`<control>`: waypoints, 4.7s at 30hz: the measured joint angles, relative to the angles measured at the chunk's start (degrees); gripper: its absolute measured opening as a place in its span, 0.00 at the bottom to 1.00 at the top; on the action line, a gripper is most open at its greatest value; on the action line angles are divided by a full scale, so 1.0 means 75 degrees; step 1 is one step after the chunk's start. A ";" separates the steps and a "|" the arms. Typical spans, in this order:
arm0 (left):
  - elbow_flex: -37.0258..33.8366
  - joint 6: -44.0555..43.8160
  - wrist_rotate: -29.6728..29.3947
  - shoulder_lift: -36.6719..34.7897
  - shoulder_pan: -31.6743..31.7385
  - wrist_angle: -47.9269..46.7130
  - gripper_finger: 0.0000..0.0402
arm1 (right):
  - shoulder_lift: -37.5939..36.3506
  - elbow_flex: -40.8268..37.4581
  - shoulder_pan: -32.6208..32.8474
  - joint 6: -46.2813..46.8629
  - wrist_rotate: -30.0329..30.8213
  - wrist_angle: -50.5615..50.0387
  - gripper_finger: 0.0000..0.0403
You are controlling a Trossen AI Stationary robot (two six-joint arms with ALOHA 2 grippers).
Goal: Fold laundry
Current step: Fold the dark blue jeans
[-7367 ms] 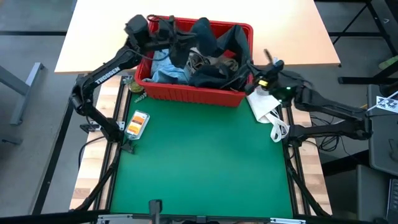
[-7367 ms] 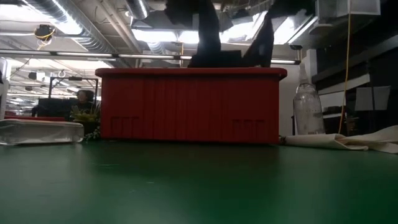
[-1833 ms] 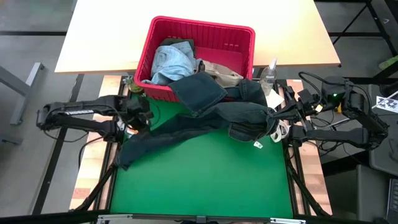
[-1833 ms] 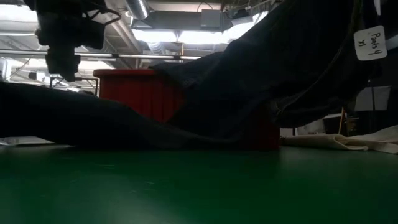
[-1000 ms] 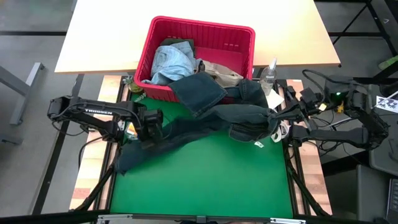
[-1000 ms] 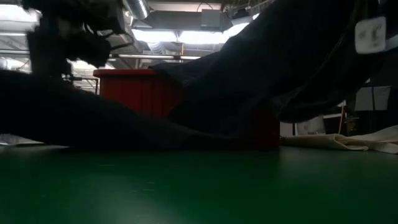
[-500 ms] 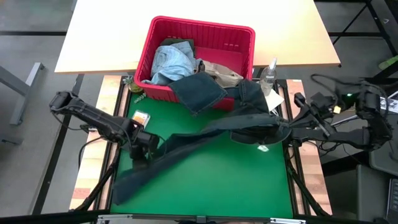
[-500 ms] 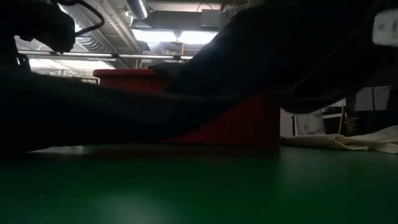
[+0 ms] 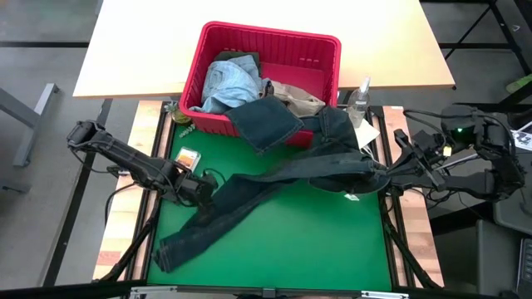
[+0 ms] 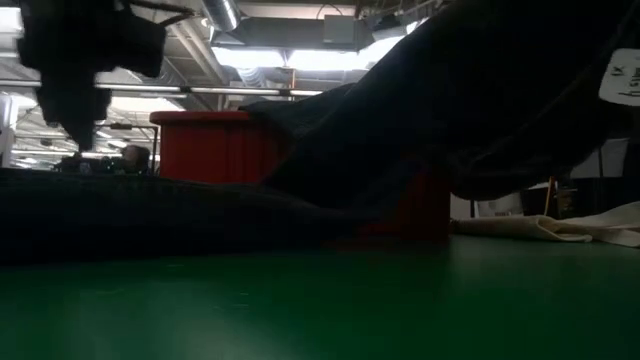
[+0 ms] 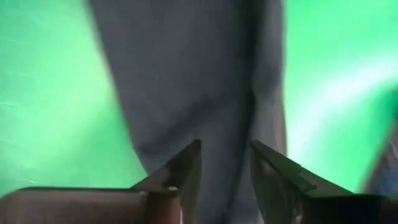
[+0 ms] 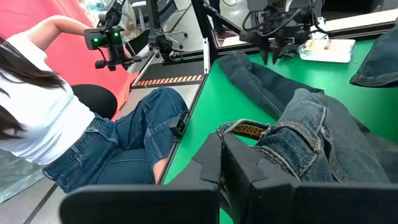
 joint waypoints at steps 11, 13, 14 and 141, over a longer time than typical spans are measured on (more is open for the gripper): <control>-0.0006 -0.1096 -0.0551 0.1123 -0.0004 -0.0008 0.35 | 0.0000 0.0000 0.0000 -0.0181 0.0219 -0.0006 0.01; -0.0009 -0.1100 -0.0550 0.1427 -0.0002 -0.0013 0.35 | 0.0000 0.0000 0.0000 -0.0184 0.0241 -0.0006 0.01; -0.0009 -0.1103 -0.0555 0.1568 -0.0002 -0.0013 0.35 | 0.0000 0.0000 0.0000 -0.0184 0.0242 -0.0006 0.01; 0.5587 0.1783 -0.5186 0.2410 -0.0520 -0.4417 0.36 | 0.0055 -0.1259 0.0000 -0.1675 0.1874 -0.0327 0.46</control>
